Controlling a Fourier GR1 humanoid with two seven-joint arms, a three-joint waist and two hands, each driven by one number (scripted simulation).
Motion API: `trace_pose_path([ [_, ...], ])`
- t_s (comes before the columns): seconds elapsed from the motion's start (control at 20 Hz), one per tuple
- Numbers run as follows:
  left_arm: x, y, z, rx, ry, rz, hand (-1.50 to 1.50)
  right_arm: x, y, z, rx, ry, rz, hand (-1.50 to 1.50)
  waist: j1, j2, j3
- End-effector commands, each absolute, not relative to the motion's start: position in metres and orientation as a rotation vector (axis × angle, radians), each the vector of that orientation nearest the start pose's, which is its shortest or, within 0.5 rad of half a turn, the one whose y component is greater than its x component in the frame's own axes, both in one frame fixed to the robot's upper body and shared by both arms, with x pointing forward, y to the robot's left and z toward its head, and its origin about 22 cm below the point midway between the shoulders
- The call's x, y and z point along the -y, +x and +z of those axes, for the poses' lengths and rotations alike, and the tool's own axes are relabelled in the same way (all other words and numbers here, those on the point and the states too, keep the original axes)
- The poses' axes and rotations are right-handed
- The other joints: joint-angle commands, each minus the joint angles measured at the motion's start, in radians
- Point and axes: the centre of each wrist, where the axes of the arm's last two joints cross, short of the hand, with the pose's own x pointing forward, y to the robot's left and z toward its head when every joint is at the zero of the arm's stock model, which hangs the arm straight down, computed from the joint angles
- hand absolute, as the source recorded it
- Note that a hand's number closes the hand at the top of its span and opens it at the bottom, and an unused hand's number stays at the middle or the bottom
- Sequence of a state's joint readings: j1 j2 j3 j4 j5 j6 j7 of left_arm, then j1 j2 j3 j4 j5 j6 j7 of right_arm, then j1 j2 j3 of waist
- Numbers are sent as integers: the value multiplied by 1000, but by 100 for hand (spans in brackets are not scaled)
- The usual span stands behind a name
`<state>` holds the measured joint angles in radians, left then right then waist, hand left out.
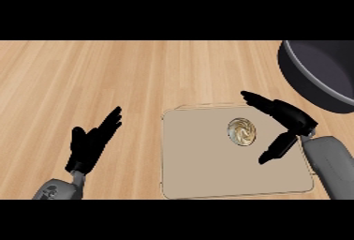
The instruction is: Pick the cupcake from the tray and place it in the pot
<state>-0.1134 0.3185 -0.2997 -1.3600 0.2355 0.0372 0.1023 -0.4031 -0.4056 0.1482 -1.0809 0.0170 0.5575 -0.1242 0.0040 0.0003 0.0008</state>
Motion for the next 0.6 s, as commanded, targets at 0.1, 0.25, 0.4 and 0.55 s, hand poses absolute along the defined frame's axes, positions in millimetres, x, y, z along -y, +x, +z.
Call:
trace_pose_path([
  [0.1, -229, 249, -33, 1279, -58, -274, 0, 267, 336, -9, 1304, 298, 746, -150, 2, 1, -1],
  [0.25, -247, 269, -12, 1279, -59, -293, 0, 278, 338, -31, 1277, 316, 726, -150, 5, 2, 0],
  [0.4, -255, 265, -30, 1295, -62, -282, 0, 266, 340, -37, 1281, 336, 738, -150, 3, 2, -1],
  [0.55, -238, 260, -26, 1292, -59, -294, 0, 254, 335, -33, 1375, 279, 947, 150, 9, 3, 0],
])
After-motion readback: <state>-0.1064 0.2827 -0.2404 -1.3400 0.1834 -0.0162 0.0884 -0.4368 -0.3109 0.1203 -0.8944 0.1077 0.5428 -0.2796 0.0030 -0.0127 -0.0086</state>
